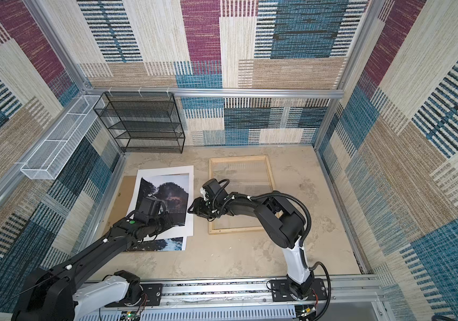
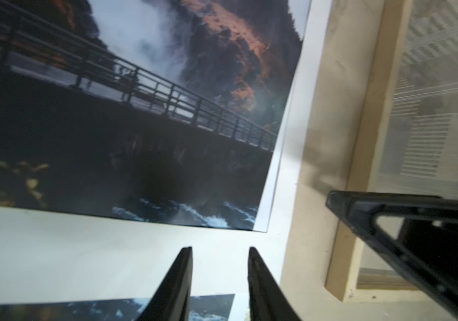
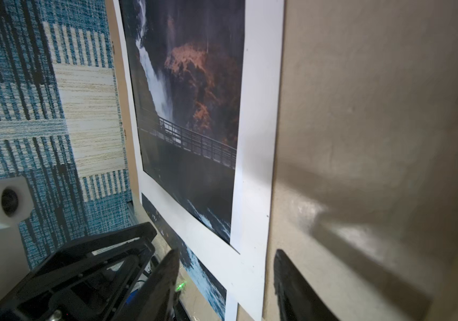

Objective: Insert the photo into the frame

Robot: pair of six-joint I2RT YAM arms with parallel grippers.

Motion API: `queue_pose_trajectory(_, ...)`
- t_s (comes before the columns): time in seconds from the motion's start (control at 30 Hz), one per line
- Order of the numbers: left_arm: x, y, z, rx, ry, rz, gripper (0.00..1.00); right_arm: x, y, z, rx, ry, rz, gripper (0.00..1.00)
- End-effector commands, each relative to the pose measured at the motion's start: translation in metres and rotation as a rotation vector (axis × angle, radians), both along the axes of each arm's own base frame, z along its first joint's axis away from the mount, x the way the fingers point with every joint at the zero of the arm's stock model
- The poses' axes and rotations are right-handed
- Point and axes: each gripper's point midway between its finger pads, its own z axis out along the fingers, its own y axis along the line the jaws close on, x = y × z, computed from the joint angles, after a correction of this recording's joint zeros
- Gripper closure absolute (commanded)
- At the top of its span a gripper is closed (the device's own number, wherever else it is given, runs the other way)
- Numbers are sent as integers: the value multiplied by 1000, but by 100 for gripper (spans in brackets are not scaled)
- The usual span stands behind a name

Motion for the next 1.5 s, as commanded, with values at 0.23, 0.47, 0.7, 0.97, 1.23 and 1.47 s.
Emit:
queue_pose_trajectory(0.23,-11,15,-30,71,70,43,65,-9,-7,-22,-142,13,17,43)
queue_pose_trajectory(0.47,-13,9,-45,60,121,24,67,-22,-1,-26,-141,41,49,43)
queue_pose_trajectory(0.7,-14,5,-54,35,131,20,69,-37,2,-27,-134,67,71,43)
queue_pose_trajectory(0.97,-16,5,-54,32,129,15,69,-38,4,-32,-127,74,77,43)
queue_pose_trajectory(1.23,-17,6,-51,28,116,15,70,-35,15,-15,-42,22,102,44)
queue_pose_trajectory(1.47,-17,5,-50,23,115,14,70,-29,22,2,16,-31,120,46)
